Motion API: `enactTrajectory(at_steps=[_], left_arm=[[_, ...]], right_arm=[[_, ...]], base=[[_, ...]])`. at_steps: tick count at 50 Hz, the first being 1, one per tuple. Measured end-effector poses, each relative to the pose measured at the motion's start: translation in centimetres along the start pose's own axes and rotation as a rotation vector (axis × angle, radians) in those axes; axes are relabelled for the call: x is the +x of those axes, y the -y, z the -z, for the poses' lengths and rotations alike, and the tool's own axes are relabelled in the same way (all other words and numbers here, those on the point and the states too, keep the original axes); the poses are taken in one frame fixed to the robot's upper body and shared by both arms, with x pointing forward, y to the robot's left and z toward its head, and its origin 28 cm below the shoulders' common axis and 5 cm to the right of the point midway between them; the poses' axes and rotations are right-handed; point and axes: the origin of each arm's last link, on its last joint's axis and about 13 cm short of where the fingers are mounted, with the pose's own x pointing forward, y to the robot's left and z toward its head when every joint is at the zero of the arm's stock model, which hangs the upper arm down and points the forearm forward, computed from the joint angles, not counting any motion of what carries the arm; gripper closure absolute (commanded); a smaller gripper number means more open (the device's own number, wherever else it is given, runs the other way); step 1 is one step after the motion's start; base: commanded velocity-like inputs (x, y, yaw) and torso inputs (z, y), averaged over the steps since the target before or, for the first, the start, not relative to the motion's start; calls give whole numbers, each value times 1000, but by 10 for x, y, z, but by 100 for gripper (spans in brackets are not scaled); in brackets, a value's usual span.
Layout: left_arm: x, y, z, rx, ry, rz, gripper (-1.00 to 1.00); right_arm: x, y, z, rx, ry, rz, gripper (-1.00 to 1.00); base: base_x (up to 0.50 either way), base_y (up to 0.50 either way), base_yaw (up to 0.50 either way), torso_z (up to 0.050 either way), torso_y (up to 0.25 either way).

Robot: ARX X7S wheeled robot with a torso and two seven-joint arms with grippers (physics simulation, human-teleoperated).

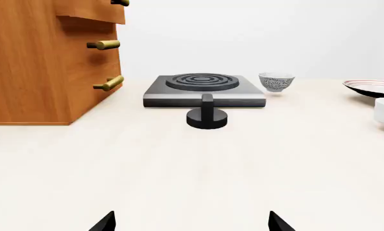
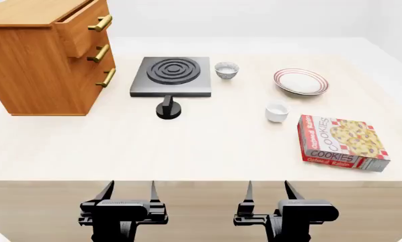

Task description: Pick the akita bowl next to the cookies box and place it on the plate.

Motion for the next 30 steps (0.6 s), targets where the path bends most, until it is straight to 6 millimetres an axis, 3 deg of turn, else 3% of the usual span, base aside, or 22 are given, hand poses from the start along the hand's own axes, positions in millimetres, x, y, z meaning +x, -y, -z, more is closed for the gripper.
enactTrajectory(at_steps=[10,30], left_arm=[[-2,-2,-11,-13,29,-8,-100],[-30,-4,-83,32,228,-31,-100]], right_arm=[[-2,0,-8,-1,16,-1,-100],[-24,-2,-65,12,166,-21,-100]], base=[[0,0,0,0,0],[0,0,0,0,0]])
